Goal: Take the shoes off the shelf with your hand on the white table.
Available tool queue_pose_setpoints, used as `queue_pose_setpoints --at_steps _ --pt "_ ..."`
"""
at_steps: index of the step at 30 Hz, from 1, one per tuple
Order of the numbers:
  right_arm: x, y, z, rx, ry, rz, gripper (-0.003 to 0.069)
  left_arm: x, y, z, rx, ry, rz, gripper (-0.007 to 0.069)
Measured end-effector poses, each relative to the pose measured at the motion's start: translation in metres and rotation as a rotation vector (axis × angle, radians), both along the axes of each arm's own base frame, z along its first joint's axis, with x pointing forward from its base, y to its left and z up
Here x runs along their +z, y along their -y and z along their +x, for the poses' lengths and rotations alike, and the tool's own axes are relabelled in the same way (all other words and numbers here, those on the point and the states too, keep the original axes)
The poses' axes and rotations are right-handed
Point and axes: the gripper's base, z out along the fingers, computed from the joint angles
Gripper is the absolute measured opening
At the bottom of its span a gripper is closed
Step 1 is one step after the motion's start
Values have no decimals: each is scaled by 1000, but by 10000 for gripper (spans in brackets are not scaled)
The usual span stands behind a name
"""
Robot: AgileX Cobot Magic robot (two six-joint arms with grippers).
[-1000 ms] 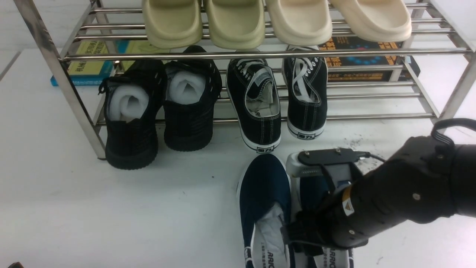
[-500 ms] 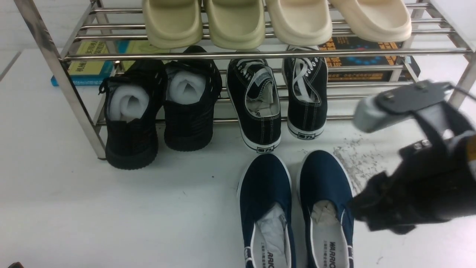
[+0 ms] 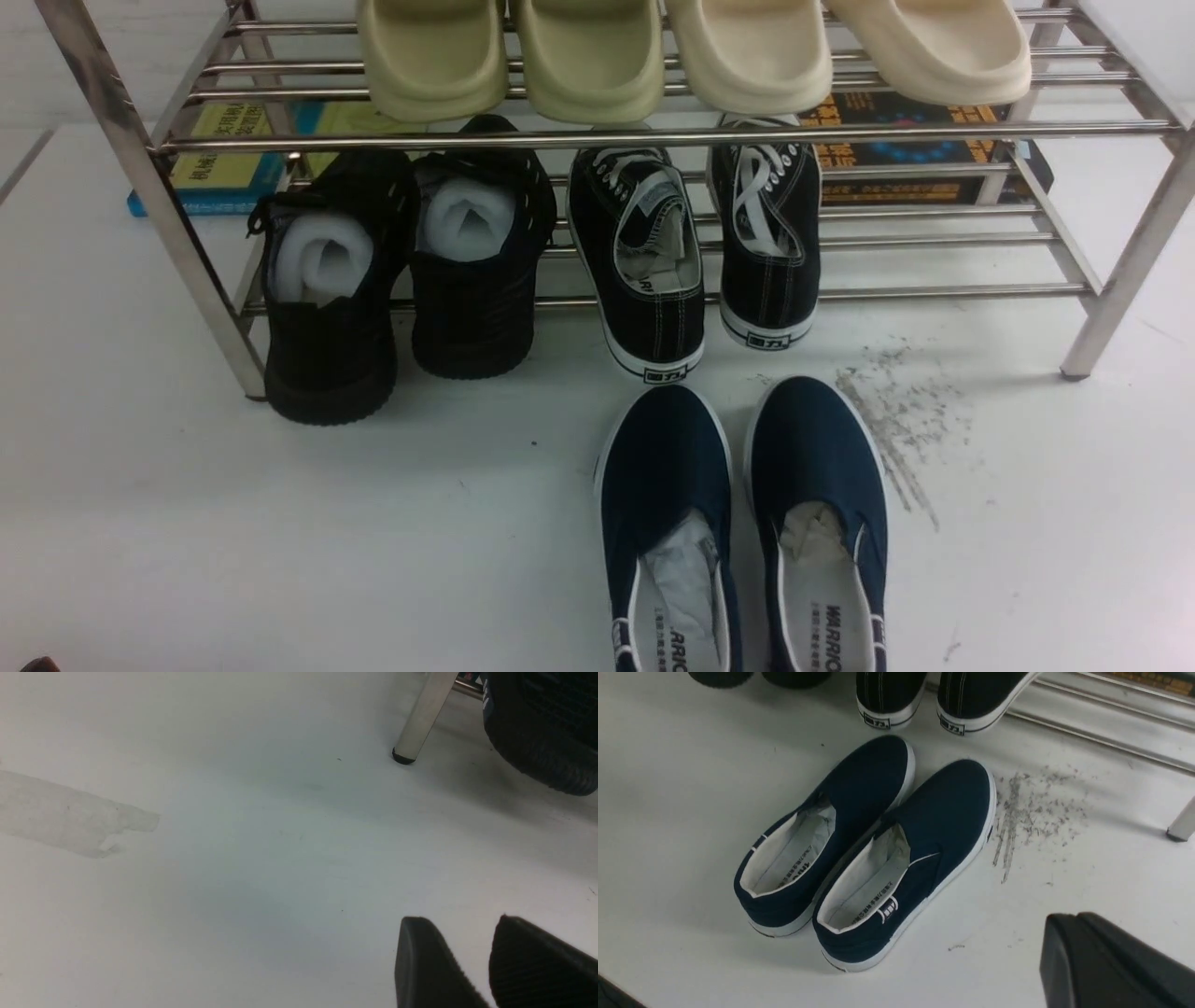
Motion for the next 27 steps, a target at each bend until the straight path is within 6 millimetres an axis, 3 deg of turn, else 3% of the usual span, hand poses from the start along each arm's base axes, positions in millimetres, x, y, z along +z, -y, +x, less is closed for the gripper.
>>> queue_pose_setpoints --at_steps 8,12,16,27 --pt "-80 -14 9 68 164 101 -13 0 0 0 0 0 0 242" --pt "-98 -22 14 96 218 141 -11 0 0 0 0 0 0 242" --pt "-109 -25 15 113 249 165 -10 0 0 0 0 0 0 242" --pt "-109 -26 16 116 256 170 -6 0 0 0 0 0 0 242"
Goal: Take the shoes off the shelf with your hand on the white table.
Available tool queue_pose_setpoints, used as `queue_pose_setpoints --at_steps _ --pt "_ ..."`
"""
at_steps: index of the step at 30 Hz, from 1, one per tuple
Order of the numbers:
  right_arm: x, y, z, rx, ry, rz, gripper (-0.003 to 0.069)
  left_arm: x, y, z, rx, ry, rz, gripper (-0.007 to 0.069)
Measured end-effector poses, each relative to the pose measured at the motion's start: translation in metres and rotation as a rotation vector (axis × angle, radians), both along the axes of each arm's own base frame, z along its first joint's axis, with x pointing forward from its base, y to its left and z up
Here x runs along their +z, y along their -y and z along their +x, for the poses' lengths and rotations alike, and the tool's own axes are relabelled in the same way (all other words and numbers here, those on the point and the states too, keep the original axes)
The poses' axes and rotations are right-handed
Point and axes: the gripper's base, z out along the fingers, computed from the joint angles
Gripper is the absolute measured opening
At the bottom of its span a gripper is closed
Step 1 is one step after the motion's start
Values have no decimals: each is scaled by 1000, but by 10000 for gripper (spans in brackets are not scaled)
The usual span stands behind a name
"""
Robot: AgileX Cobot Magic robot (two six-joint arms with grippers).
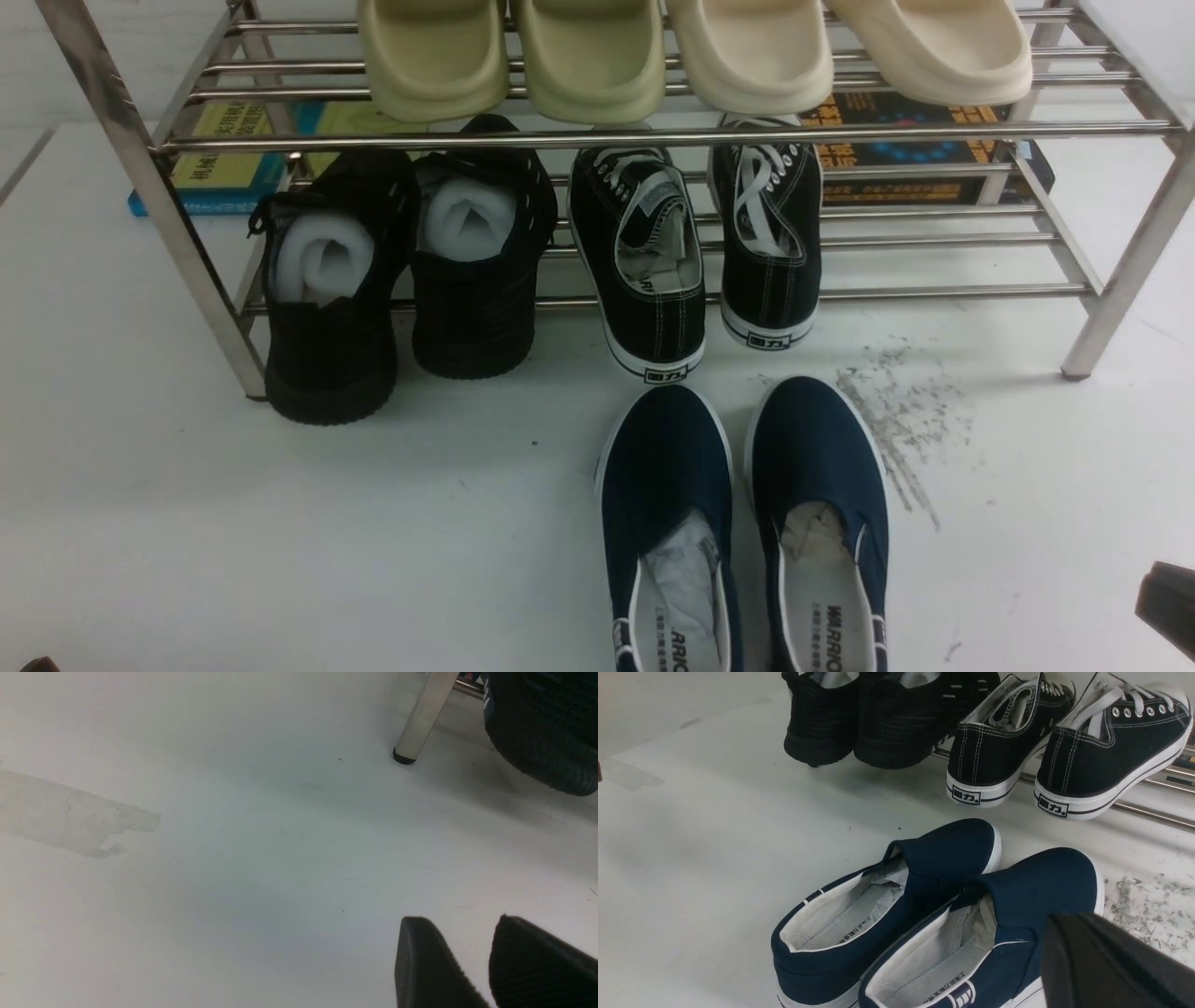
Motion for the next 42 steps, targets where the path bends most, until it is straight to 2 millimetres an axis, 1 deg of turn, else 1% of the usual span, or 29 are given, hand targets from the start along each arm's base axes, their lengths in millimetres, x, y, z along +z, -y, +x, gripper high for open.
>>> queue_pose_setpoints --at_steps 20,25,31,34,36,37,38,39,40,42 --pt "0 0 0 0 0 0 6 0 0 0 0 0 0 242" --pt "0 -1 -1 7 -22 25 8 0 0 0 0 0 0 242" --pt "0 3 -6 32 59 -37 13 0 0 0 0 0 0 242" --pt "-5 6 -6 -5 69 -55 15 0 0 0 0 0 0 242" --pt "-20 11 -5 -76 40 -61 19 0 0 0 0 0 0 242" --pt "-22 11 -5 -83 35 -62 19 0 0 0 0 0 0 242" --pt "-31 14 -4 -131 17 -61 21 0 0 0 0 0 0 242" --pt "-34 15 -4 -145 12 -59 22 0 0 0 0 0 0 242" --pt "-45 19 -4 -202 -7 -52 24 0 0 0 0 0 0 242" --pt "-57 23 -5 -269 -19 -53 26 0 0 0 0 0 0 242"
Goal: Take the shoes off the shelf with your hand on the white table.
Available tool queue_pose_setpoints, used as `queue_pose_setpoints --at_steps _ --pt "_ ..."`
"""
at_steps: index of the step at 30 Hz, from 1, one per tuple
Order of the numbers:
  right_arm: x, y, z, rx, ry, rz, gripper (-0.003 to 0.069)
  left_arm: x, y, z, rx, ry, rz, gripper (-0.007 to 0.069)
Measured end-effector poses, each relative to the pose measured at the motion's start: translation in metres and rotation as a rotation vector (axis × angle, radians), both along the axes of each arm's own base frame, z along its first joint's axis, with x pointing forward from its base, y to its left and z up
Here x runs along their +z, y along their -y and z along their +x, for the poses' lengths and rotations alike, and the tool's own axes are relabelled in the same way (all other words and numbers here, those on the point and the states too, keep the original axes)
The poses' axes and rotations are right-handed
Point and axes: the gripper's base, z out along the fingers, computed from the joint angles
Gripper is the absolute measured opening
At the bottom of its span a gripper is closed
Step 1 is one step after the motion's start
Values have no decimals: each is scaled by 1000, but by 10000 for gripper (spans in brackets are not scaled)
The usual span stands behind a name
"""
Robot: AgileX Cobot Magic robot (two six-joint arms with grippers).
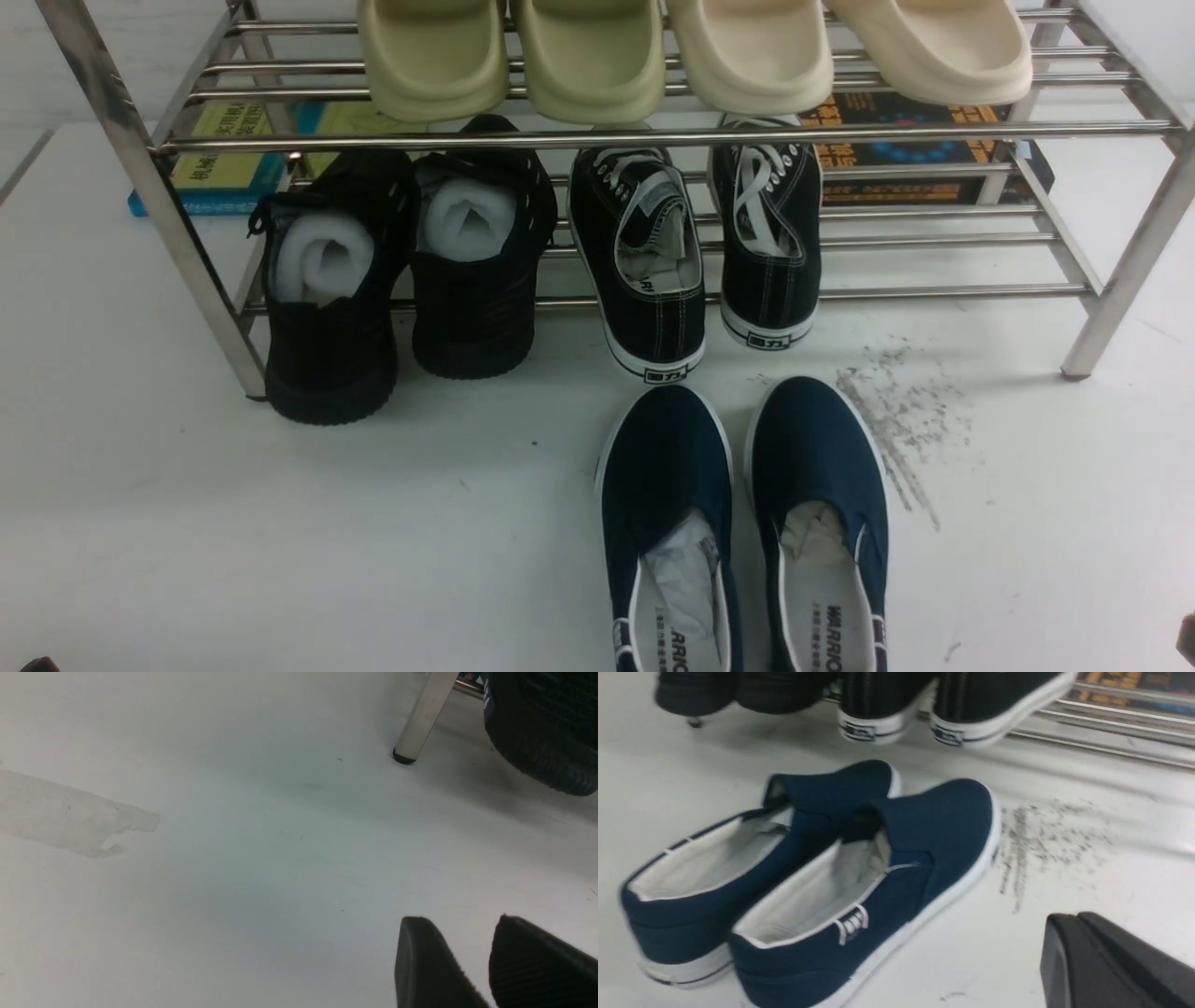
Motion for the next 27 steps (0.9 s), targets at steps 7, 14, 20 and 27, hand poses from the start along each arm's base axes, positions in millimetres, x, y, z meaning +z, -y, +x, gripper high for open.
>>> queue_pose_setpoints --at_steps 7,14,20,27 --pt "-25 10 0 -174 -19 -5 33 0 0 0 0 0 0 242" --pt "-26 18 -1 -316 -52 -6 44 0 0 0 0 1 0 242" --pt "-27 19 -1 -332 -55 -6 50 0 0 0 0 1 0 242" --pt "-27 19 -1 -335 -55 -8 61 0 0 0 0 1 0 242"
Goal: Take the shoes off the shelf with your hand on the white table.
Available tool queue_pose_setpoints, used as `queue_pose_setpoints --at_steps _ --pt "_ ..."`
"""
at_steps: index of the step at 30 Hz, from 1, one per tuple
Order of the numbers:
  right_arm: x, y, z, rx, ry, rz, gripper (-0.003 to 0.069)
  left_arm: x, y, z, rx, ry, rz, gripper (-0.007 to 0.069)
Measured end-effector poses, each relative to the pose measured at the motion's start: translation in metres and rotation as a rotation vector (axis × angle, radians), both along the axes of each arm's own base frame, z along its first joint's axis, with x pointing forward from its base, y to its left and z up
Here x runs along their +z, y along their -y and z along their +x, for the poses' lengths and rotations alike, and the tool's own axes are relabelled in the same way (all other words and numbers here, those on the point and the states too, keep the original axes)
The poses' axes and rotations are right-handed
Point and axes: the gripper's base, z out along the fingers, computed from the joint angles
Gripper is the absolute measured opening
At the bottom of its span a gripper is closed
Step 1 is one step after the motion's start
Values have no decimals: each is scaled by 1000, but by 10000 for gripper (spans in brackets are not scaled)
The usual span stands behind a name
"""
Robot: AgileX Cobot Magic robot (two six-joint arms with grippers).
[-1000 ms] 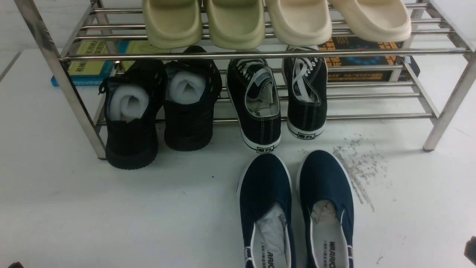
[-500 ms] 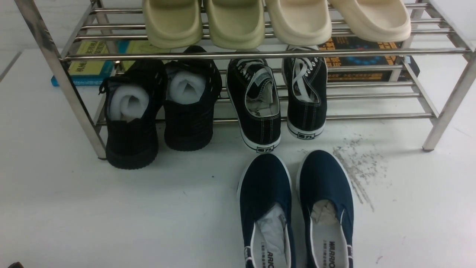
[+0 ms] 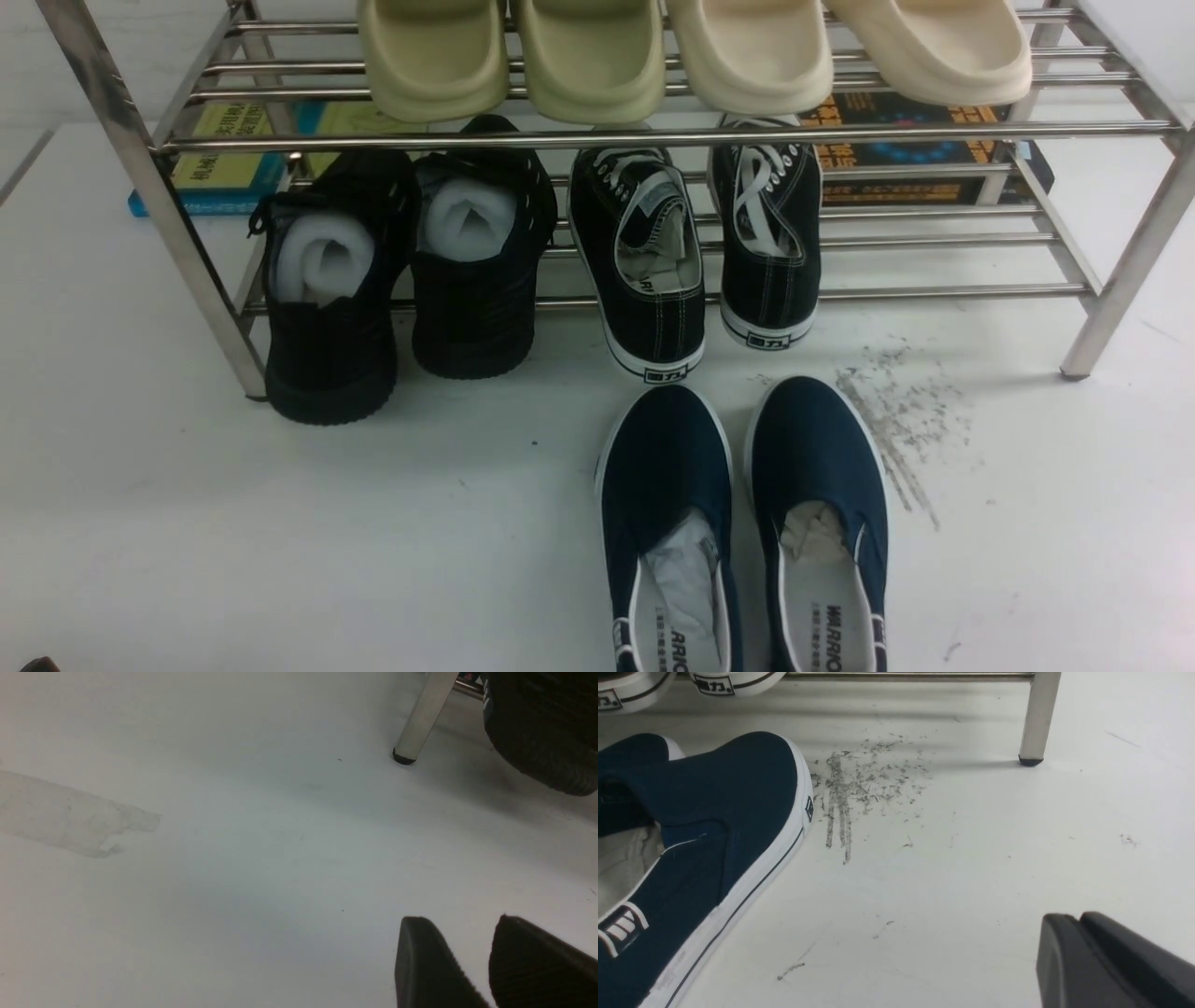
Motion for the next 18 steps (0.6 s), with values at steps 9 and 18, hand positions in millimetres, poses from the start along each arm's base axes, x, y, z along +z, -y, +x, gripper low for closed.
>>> queue_pose_setpoints --at_steps 9,18 --pt "0 4 0 -78 -1 6 74 0 0 0 0 0 0 242" --pt "0 4 0 -80 -1 7 81 0 0 0 0 0 0 242"
